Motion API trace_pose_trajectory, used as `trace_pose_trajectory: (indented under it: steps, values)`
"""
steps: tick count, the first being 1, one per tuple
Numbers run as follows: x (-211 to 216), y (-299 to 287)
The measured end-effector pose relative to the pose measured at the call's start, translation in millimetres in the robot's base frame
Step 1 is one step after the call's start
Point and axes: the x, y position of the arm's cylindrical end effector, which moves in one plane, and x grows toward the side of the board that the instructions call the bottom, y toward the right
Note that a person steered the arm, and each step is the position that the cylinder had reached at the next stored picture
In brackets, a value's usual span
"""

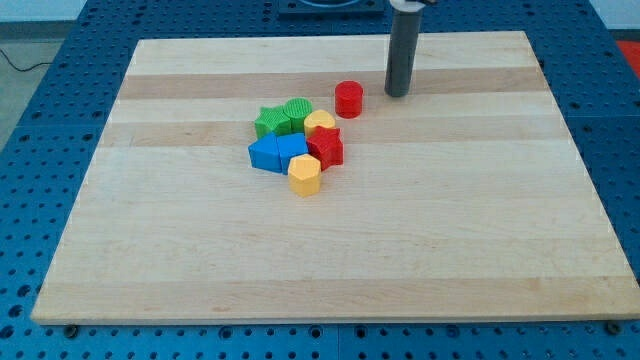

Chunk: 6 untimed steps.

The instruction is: Push red circle into group of blocks

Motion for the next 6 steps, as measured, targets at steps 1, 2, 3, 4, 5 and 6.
trace_pose_trajectory:
  steps: [1,2,3,4,5,6]
  values:
    - [1.3,-18.6]
    - [33.8,-39.8]
    - [61.3,-66.1]
    - [62.0,-60.4]
    - [33.6,-42.2]
    - [13.1,-47.8]
